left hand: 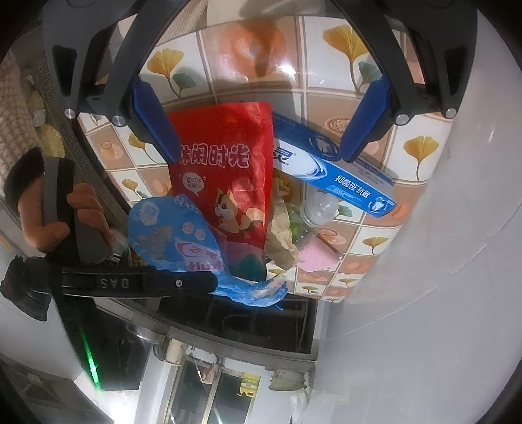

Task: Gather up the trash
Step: 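Grasp the blue plastic bag on the red snack bag with the right tool, then carry the blue bag toward the blue wastebasket while the left tool grasps a clear wrapper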

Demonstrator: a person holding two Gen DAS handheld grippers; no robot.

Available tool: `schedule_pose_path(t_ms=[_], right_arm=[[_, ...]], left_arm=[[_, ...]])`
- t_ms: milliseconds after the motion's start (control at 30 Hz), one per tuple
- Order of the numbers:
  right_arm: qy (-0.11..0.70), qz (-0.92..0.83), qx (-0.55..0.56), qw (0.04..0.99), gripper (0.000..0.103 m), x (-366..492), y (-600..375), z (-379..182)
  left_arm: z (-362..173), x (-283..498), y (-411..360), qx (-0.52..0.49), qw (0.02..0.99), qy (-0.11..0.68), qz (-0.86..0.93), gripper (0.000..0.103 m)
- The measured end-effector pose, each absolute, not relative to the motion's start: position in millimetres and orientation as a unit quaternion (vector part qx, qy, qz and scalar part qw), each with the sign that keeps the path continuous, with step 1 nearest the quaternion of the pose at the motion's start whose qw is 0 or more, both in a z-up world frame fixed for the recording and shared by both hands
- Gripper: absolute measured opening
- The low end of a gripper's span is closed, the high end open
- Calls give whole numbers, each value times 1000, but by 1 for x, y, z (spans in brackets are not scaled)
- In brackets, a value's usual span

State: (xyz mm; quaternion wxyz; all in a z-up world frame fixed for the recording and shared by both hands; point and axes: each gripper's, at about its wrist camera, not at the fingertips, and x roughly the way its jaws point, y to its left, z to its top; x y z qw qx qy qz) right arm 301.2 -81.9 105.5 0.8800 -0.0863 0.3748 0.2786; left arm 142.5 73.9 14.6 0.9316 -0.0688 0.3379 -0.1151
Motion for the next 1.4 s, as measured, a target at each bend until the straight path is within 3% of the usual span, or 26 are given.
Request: schedule_pose_path(t_ms=[100, 167, 233, 333, 733, 867, 1067, 1200, 1400], right_arm=[[367, 284, -131, 876, 78, 294, -66, 101], [378, 278, -149, 870, 58, 294, -60, 94], [395, 275, -149, 864, 29, 298, -59, 87], [390, 284, -122, 867, 12, 297, -67, 92], [269, 337, 112, 896, 6, 265, -162, 183], [239, 322, 142, 905, 6, 237, -195, 193], [225, 257, 171, 924, 6, 188, -241, 177], [246, 202, 197, 927, 6, 170, -264, 143], [282, 136, 203, 928, 6, 161, -278, 88]], left_arm=[[12, 148, 73, -63, 930, 341, -119, 94], [11, 148, 73, -62, 930, 341, -119, 94], [11, 146, 73, -62, 931, 339, -118, 94], [13, 145, 74, -61, 933, 335, -118, 94], [26, 133, 70, -58, 939, 318, -118, 94], [29, 135, 68, -59, 940, 314, -122, 94], [37, 145, 58, -71, 935, 311, -155, 93], [46, 167, 44, -93, 922, 320, -196, 78], [50, 213, 10, -113, 899, 351, -236, 68]])
